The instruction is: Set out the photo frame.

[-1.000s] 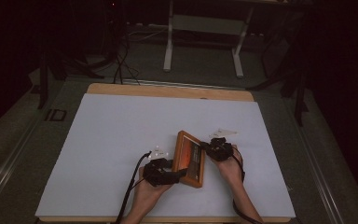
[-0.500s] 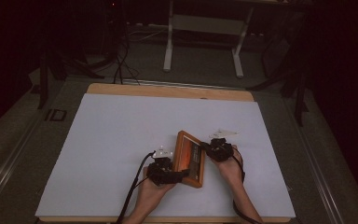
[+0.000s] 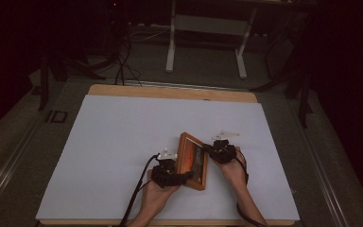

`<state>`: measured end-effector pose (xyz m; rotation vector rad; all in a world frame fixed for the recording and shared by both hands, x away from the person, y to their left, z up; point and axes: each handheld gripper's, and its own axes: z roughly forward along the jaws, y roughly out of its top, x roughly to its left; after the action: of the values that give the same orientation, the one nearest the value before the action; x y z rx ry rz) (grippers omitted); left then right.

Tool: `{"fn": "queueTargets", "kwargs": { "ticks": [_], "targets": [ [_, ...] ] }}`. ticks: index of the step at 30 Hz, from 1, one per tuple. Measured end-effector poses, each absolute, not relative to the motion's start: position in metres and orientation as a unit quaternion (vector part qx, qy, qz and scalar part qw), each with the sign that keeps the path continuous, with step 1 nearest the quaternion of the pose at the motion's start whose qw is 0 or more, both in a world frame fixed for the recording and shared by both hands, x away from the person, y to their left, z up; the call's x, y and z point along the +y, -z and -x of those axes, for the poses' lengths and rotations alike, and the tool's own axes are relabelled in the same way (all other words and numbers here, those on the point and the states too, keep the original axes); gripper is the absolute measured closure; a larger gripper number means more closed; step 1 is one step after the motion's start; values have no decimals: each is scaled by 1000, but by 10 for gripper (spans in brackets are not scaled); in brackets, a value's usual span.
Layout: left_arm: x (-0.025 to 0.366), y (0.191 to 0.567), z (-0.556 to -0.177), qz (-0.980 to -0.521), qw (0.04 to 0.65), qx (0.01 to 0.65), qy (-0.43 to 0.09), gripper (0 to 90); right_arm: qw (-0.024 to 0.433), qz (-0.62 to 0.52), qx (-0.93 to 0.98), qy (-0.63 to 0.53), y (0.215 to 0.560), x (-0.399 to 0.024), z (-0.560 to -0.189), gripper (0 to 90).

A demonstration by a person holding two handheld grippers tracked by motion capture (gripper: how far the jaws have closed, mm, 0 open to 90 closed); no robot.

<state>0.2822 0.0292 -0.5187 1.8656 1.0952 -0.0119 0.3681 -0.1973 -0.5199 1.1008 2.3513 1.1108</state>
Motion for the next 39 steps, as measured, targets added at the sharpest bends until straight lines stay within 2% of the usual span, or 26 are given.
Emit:
{"fn": "queueTargets", "kwargs": {
  "ticks": [4, 12, 15, 18, 25, 33, 39],
  "targets": [
    [29, 519, -282, -761, 468, 449, 5, 470, 157, -380, 825, -387, 519, -198, -369, 894],
    [30, 522, -283, -752, 473, 459, 3, 509, 161, -368, 834, -379, 514, -202, -365, 754],
    [30, 520, -282, -750, 479, 455, 5, 558, 167, -362, 838, -372, 514, -204, -362, 724],
    [25, 515, -281, -761, 474, 442, -10, 562, 171, -362, 837, -373, 512, -213, -356, 670],
    [22, 512, -279, -765, 472, 438, -20, 571, 184, -363, 827, -388, 499, -229, -347, 640],
    [11, 504, -271, -781, 467, 409, -59, 591, 205, -357, 818, -402, 482, -244, -333, 620],
    [6, 501, -269, -784, 470, 400, -64, 614, 216, -348, 816, -408, 468, -248, -325, 611]
  ]
}}
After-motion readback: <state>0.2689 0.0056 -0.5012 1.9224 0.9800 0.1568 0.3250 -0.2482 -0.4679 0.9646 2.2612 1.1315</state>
